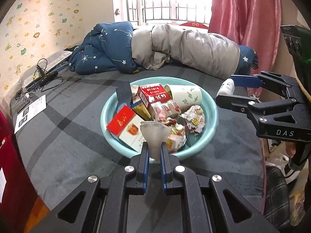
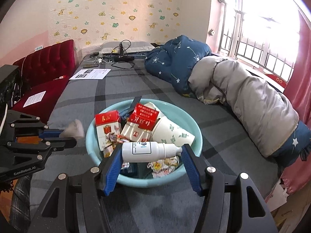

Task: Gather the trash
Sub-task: 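Carry the tan pad in left tool and white bottle in right tool over the basin, then open left tool to drop the tan pad while right tool drops the white bottle into the basin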

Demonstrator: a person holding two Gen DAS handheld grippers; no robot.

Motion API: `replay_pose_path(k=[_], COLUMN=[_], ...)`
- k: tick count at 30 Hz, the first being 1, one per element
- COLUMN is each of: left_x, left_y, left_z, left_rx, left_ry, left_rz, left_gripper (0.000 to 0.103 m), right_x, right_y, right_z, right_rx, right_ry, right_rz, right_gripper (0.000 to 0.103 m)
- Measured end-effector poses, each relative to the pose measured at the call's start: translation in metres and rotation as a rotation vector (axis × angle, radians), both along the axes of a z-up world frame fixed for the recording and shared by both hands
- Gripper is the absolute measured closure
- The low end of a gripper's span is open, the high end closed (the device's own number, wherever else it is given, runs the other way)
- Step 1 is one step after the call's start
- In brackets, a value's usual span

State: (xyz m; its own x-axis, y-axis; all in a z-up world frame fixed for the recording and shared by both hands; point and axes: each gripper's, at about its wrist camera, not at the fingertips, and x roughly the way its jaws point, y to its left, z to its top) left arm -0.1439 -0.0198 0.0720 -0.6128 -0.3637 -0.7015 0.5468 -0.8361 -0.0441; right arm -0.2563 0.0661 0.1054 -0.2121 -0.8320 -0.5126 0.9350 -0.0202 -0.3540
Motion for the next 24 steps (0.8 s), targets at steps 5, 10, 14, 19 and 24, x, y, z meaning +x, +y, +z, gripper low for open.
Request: replay_pose_path(k=[5,10,14,19,24], left_x=[-0.008,-0.016,-0.025,-0.036,-0.047], left_y=[-0.012,-0.025,-0.034,-0.048,-0.063], left_z=[0.004,0.003,0.001,-0.001,-0.003], left_rx=[-0.009,-0.007,-0.015,-0.015,-0.011], left_ry=[0.013,0.027,0.019,0.018,0.022], left_rz=[0.001,0.006,0.001,0.002,0.007], left_gripper=[0.092,0.092,0.092,0.092,0.092], right_x=[-0.001,-0.004,-0.009,-0.014,-0.024], right_y=[-0.014,-0.032,-0.045,-0.062,-0.082], right_z=[0.007,0.011,0.013,0.011,0.007], right_rx=[-0.017,-0.02,-0.024,-0.02,0.0], right_ry=[-0.006,-0.005,-0.015,-0.012,-0.028], right_rz=[0.007,0.013,0.008,0.004,0.0], right_gripper=[0.039,0.039,0.039,0.039,0.039])
